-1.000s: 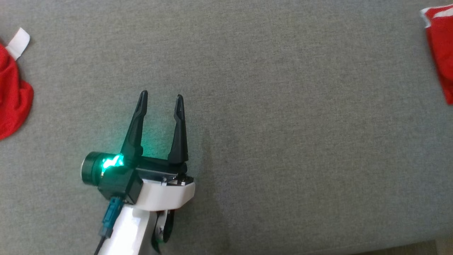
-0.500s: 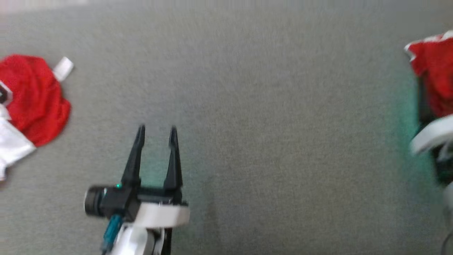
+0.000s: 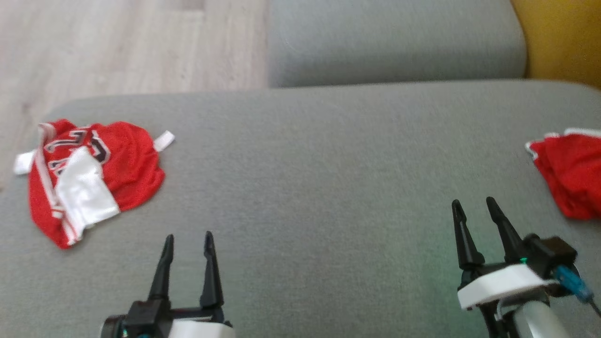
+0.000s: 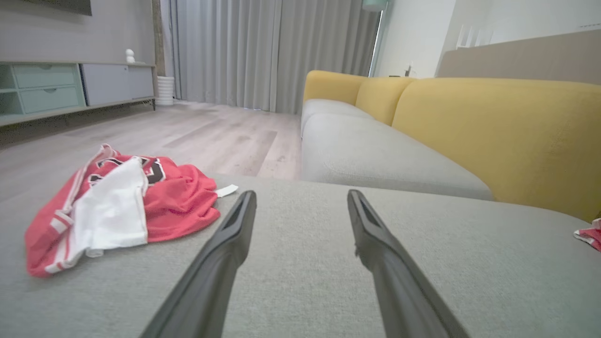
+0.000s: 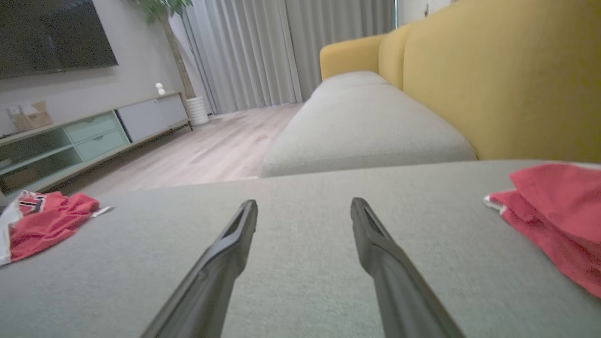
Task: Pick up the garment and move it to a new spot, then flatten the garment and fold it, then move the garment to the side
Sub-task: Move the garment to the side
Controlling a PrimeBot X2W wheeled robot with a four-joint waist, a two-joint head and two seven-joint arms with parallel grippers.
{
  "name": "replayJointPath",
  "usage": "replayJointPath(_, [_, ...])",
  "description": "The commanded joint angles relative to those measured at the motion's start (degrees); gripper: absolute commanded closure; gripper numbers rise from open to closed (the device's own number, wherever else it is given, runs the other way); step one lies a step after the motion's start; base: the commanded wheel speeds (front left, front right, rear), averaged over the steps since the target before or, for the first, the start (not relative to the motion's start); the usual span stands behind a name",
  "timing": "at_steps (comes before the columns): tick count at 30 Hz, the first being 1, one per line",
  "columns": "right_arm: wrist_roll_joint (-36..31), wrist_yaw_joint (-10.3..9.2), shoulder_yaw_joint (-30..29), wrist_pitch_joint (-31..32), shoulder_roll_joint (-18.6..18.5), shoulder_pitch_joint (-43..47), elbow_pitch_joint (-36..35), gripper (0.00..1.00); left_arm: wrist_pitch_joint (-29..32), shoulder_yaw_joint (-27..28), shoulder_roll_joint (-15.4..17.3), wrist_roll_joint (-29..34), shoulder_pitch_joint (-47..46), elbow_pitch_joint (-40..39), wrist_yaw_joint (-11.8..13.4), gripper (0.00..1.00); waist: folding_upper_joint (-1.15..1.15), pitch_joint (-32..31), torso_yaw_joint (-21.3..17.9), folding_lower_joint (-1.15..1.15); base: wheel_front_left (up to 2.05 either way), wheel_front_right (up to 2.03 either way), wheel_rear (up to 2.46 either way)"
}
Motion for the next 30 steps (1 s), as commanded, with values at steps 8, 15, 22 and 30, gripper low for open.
replayJointPath(8, [-4.7, 0.19, -2.9, -0.8, 3.0, 7.8, -12.0, 0.00, -0.3, 5.0, -0.1, 4.4, 3.0, -5.0, -1.6, 0.00, 0.00, -5.0, 3.0, 0.02, 0.00, 0.00, 0.00])
replayJointPath(15, [-5.3, 0.19, -6.2, -0.8, 4.7, 12.0, -12.0, 0.00, -0.3, 6.0, -0.1, 6.5, 5.8, -5.7, -3.5, 0.00, 0.00, -6.0, 3.1, 0.02, 0.00, 0.00, 0.00])
replayJointPath(22, [-6.0, 0.19, -5.8, -0.8, 5.2, 13.0, -11.3, 0.00, -0.3, 6.2, -0.1, 7.7, 5.7, -4.5, -4.0, 0.00, 0.00, -6.5, 2.6, 0.02, 0.00, 0.00, 0.00])
replayJointPath(30, [-6.3, 0.19, -5.4, -0.8, 5.3, 13.0, -10.9, 0.00, -0.3, 6.2, -0.1, 7.7, 5.4, -3.9, -4.0, 0.00, 0.00, -6.4, 2.0, 0.02, 0.00, 0.00, 0.00])
